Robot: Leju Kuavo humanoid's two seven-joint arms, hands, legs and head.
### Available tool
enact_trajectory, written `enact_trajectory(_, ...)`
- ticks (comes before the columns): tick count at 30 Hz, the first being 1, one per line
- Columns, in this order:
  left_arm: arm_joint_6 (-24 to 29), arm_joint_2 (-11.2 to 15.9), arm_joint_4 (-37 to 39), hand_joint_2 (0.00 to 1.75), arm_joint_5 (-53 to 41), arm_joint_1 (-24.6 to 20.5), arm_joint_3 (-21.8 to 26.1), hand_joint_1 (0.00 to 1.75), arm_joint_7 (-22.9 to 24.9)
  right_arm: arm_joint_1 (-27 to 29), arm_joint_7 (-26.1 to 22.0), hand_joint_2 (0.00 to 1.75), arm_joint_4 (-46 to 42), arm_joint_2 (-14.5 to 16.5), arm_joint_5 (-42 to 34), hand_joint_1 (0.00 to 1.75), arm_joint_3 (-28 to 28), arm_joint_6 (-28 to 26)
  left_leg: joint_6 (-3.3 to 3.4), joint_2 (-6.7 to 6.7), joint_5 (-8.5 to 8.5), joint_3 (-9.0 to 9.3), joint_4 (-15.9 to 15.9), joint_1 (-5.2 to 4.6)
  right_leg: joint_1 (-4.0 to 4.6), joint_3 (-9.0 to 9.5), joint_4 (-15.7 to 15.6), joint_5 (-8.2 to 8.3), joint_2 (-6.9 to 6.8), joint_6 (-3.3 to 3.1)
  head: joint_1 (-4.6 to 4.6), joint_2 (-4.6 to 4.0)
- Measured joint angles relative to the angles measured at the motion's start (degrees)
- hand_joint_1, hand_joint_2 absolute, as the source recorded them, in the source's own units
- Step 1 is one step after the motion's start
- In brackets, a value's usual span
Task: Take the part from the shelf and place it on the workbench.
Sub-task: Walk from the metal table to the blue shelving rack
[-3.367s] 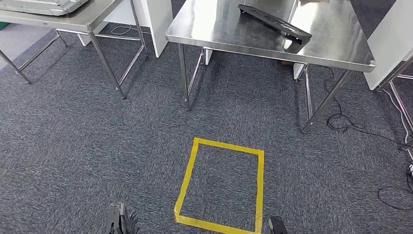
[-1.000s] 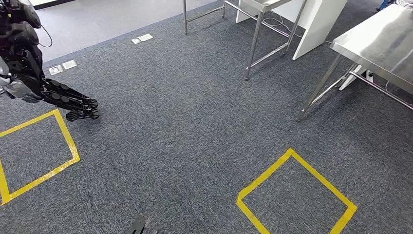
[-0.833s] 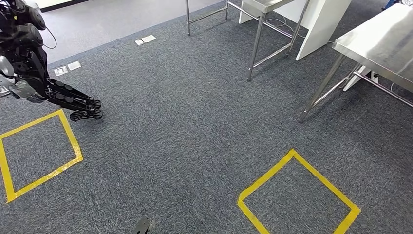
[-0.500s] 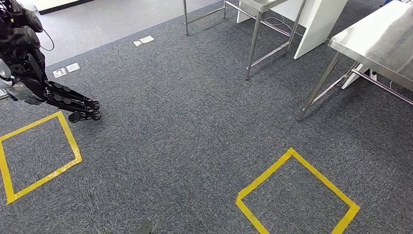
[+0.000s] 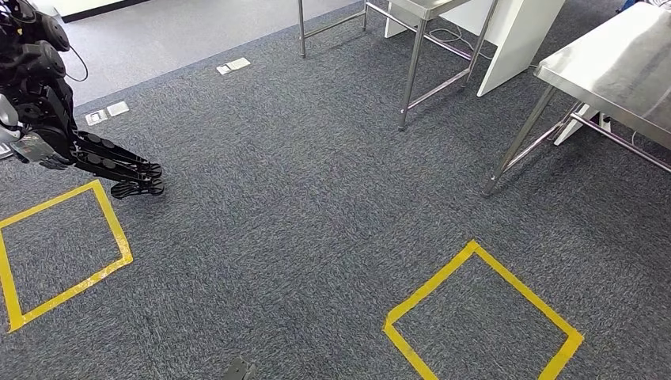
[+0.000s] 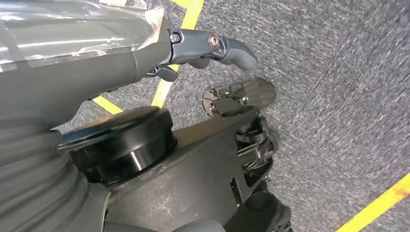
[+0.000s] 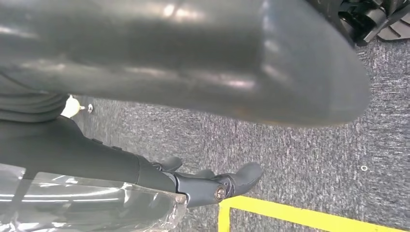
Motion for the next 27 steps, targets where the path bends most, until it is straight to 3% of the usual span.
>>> enact_trajectory(17,-0.1,0.2,0.0,1.75,0.6,-0.1,0.4,0.0,-0.4,-1.6,0.8,0.0,0.0,0.0,0.7,0.0,0.8,1.6,0.01,0.0,0.05,0.03,0.0,-0.02,-0.05,0.25,0.0,0.02,0.0,0.02,0.0,0.0)
enact_trajectory(27,-1.4,0.2,0.0,1.75,1.1,-1.3,0.7,0.0,0.2,-1.2,0.3,0.0,0.0,0.2,-5.5,0.0,-1.9,0.1,0.0,0.01,0.04,0.03,0.0,-0.02,-0.06,0.0,-0.1,0.02,0.0,0.02,0.01,0.0)
